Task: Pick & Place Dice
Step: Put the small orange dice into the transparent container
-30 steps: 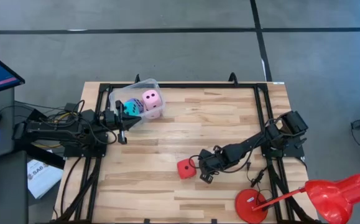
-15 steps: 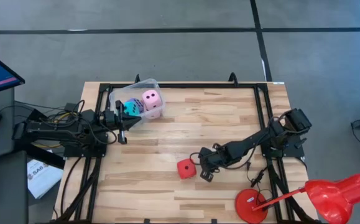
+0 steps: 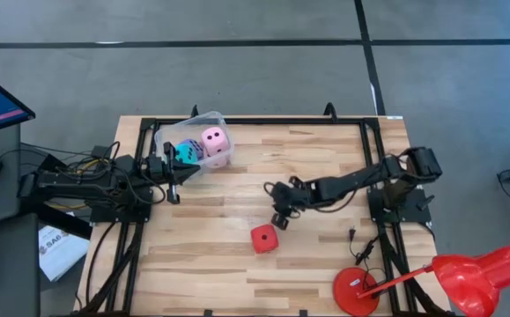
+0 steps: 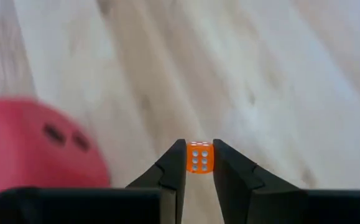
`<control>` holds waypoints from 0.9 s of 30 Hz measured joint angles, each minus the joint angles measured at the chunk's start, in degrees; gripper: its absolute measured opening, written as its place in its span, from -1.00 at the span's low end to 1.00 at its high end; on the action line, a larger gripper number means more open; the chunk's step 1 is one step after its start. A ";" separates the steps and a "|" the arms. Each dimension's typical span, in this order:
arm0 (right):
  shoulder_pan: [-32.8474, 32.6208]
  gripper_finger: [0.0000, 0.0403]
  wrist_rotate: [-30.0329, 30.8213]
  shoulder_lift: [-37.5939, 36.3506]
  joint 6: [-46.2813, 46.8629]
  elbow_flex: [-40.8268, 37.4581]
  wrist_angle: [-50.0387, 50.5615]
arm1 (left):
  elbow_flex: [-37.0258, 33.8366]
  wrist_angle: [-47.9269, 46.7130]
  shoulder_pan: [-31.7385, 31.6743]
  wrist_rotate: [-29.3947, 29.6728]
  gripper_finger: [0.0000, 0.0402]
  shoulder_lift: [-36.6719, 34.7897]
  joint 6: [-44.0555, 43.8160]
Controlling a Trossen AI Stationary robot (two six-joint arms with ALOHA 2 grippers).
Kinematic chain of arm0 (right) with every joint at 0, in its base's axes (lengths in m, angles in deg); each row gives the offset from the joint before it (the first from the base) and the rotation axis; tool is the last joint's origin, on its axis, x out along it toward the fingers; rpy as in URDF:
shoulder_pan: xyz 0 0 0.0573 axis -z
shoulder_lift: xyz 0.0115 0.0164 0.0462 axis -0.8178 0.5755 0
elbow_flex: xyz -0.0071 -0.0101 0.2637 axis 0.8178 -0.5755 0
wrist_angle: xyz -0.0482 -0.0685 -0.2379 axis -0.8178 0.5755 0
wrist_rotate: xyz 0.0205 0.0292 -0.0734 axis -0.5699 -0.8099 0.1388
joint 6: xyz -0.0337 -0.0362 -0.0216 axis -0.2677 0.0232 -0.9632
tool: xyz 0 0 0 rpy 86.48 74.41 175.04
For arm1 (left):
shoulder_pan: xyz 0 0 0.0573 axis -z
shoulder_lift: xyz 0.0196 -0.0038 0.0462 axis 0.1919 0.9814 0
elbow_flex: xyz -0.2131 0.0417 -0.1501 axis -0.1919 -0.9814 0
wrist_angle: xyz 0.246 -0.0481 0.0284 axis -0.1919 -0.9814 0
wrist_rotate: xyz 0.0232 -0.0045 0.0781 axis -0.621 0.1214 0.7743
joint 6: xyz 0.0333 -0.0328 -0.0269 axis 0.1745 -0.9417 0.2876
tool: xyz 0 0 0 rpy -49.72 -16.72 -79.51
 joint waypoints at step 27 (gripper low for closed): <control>17.02 -0.70 -1.82 13.99 -21.34 21.89 -31.56 | 0.00 3.00 -0.07 0.29 -0.97 -0.02 0.02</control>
